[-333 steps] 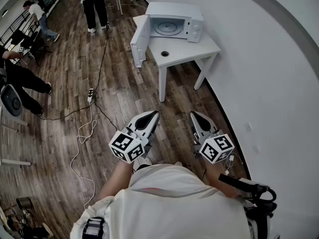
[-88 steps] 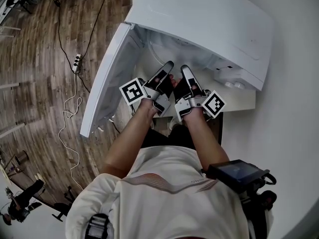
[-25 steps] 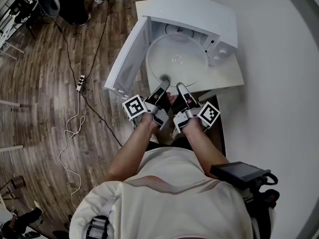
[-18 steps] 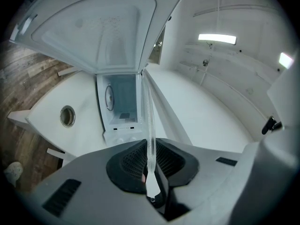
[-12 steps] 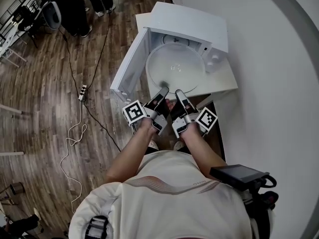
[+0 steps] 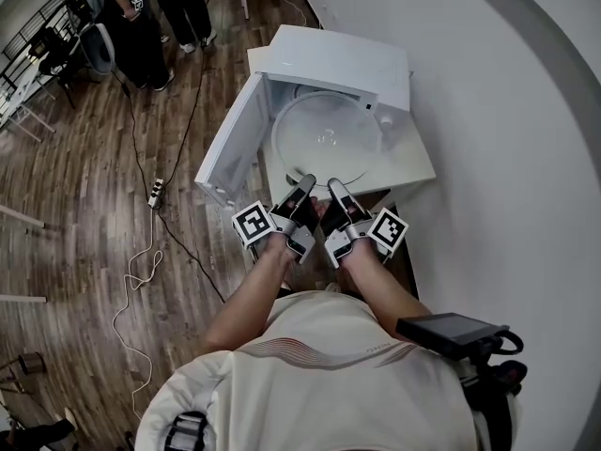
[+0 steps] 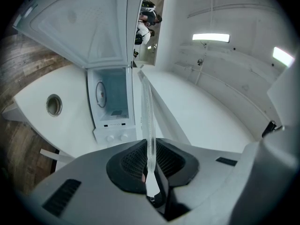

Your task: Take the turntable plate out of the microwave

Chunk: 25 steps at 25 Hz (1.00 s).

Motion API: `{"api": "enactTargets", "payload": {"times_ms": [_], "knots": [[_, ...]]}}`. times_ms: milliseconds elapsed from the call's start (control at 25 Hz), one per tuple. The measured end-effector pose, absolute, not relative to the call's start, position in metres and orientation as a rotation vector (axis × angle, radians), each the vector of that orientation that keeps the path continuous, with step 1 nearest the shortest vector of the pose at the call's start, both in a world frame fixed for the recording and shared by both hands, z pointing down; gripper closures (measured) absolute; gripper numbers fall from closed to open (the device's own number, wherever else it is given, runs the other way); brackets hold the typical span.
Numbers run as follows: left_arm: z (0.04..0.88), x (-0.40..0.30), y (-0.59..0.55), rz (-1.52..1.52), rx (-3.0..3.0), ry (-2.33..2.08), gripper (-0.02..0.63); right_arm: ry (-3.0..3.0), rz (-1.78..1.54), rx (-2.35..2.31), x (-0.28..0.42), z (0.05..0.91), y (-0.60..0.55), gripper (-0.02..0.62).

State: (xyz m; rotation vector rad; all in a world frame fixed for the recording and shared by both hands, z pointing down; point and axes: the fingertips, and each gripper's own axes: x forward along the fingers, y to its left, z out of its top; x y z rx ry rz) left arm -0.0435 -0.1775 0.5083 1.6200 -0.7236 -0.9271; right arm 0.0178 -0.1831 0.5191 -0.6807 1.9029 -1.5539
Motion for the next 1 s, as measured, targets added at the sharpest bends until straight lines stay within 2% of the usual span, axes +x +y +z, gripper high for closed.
{"api": "enactTargets", "payload": {"times_ms": [1000], "knots": [[0.500, -0.043, -0.175, -0.920, 1.656, -0.737, 0.548, 1.925, -1.536, -0.640, 0.018, 0.510, -0.181, 0.552]]}}
